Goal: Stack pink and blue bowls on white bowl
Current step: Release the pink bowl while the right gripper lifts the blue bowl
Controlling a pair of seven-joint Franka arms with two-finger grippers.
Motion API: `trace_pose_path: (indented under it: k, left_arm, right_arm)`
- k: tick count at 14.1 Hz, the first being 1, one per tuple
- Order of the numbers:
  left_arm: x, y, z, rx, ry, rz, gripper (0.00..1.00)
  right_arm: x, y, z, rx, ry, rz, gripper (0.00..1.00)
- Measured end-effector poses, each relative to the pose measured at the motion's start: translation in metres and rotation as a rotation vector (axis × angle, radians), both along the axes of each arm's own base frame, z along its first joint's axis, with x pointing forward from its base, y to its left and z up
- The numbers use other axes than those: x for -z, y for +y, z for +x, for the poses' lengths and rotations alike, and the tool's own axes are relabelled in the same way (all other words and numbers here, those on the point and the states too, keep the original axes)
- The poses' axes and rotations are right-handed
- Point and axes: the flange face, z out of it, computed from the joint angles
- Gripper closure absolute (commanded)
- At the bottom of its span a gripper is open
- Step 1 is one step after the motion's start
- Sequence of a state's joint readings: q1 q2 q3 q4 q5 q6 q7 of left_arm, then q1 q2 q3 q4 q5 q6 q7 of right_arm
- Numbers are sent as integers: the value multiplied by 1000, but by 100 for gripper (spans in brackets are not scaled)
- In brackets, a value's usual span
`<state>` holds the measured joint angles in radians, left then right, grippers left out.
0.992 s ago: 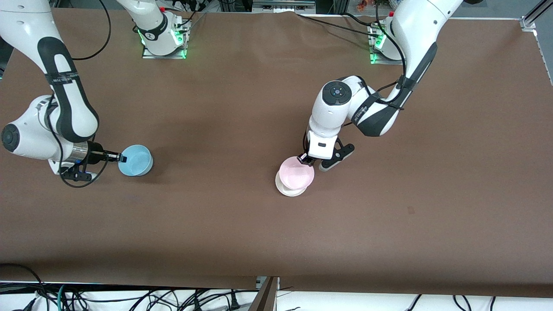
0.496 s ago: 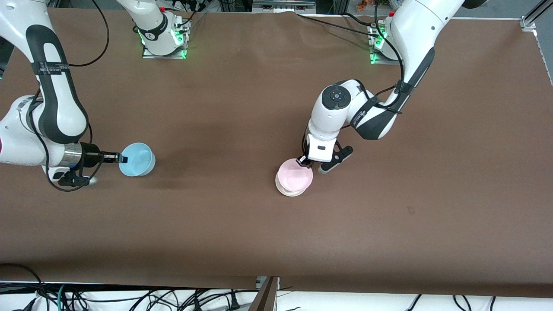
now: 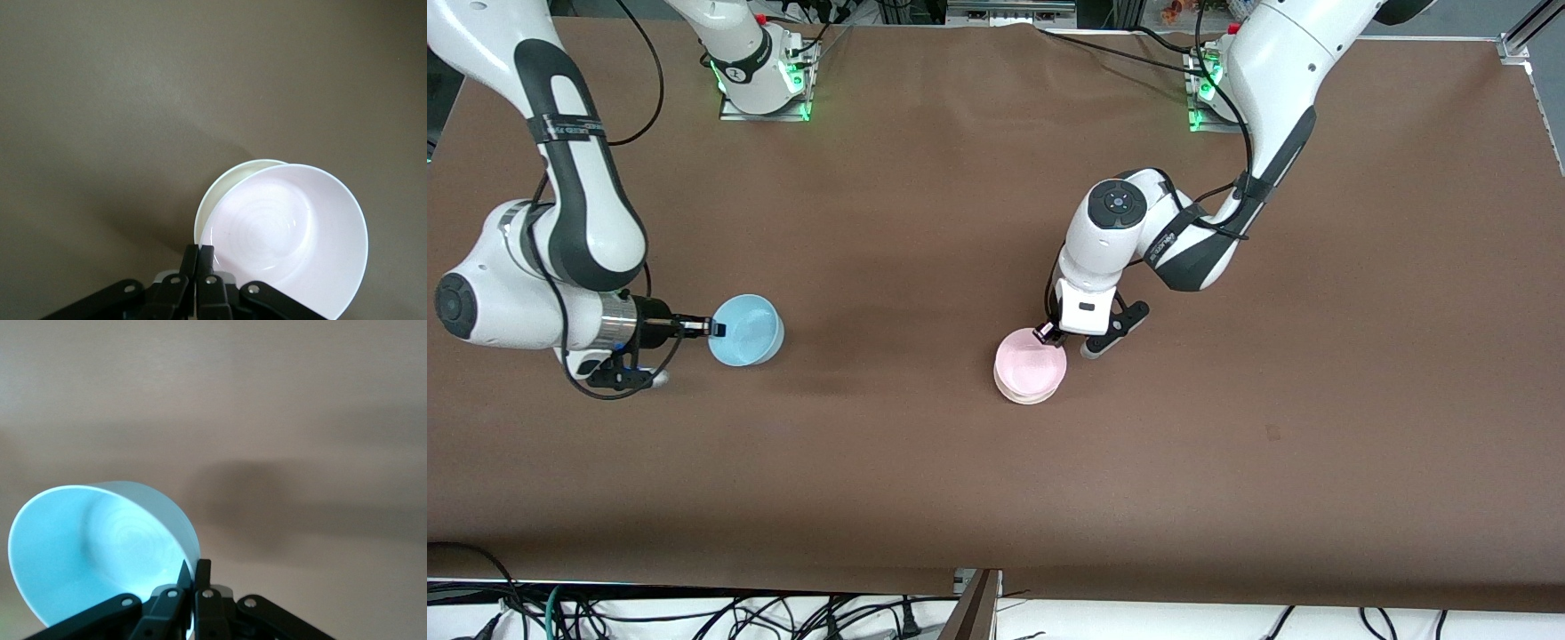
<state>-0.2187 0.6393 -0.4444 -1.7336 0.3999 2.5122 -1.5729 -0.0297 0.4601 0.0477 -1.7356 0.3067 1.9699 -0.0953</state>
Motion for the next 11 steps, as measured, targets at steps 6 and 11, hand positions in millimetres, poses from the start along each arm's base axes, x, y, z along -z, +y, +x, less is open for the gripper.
trace_pose_path:
  k: [6,11]
  left_arm:
    - [11,-7,-6,2,15,0,100]
    - [16,1,5,-16,-7,-17,100]
  right_arm:
    - [-6,35,2,3,-4,50,100]
    - [-13,49,4,35,-1,46,100]
